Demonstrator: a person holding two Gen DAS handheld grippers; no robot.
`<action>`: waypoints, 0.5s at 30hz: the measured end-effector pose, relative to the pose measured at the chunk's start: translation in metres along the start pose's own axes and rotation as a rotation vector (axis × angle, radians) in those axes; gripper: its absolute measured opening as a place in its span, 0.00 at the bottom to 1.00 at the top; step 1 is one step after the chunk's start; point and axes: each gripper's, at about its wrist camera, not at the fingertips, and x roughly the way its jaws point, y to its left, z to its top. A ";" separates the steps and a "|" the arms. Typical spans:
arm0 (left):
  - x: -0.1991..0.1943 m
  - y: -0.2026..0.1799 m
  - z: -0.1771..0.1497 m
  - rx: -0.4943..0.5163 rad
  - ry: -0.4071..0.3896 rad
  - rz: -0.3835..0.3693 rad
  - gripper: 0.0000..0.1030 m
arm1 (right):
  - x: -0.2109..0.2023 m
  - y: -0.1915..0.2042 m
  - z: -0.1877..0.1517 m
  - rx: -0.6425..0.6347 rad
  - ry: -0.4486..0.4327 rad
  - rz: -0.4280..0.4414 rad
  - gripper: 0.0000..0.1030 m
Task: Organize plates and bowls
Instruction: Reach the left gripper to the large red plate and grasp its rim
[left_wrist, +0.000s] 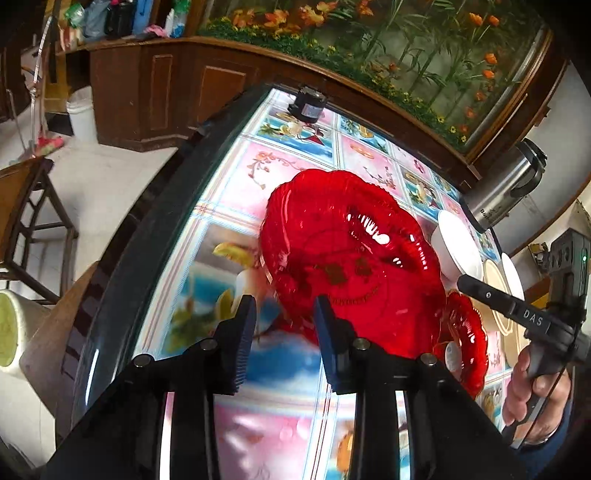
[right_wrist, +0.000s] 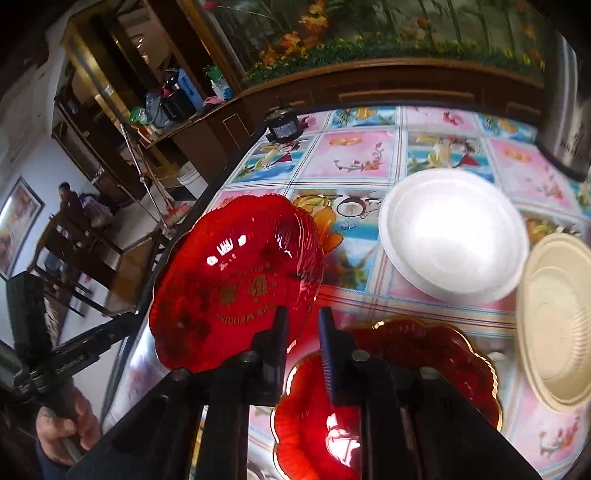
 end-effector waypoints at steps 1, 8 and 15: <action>0.003 0.001 0.003 -0.006 0.006 -0.009 0.29 | 0.003 -0.002 0.002 0.008 0.000 -0.001 0.16; 0.024 0.005 0.016 -0.025 0.030 -0.050 0.29 | 0.023 -0.007 0.008 0.017 0.019 -0.012 0.19; 0.039 0.011 0.021 -0.044 0.047 -0.032 0.22 | 0.036 -0.006 0.010 0.041 0.025 -0.001 0.17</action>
